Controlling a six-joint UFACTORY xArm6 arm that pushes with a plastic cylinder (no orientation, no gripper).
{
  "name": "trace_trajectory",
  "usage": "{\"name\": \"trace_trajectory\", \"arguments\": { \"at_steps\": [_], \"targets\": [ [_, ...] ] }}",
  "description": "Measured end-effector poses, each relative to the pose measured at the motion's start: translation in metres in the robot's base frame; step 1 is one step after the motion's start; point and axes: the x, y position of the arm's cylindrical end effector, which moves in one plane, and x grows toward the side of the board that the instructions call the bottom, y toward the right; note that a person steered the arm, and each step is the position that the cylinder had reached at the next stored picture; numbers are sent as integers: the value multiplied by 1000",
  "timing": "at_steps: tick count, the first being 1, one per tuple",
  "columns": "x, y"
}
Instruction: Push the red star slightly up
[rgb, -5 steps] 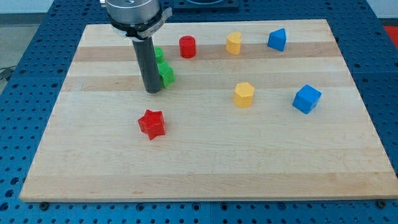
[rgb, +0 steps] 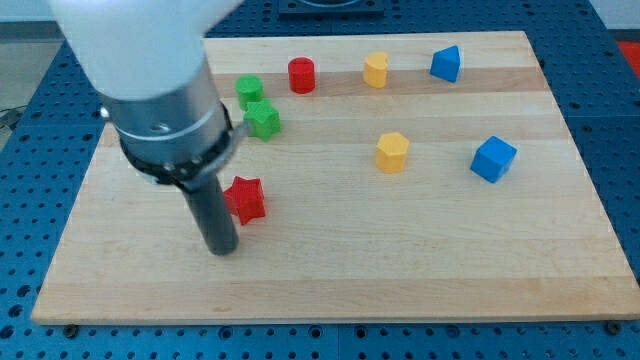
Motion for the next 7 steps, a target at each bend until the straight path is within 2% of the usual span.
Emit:
{"name": "trace_trajectory", "arguments": {
  "at_steps": [1,2,3,4,5,6,7],
  "targets": [
    [-13,21],
    [-48,32],
    [-36,28],
    [2,16],
    [23,6],
    [2,-1],
    [-37,6]
  ]
}}
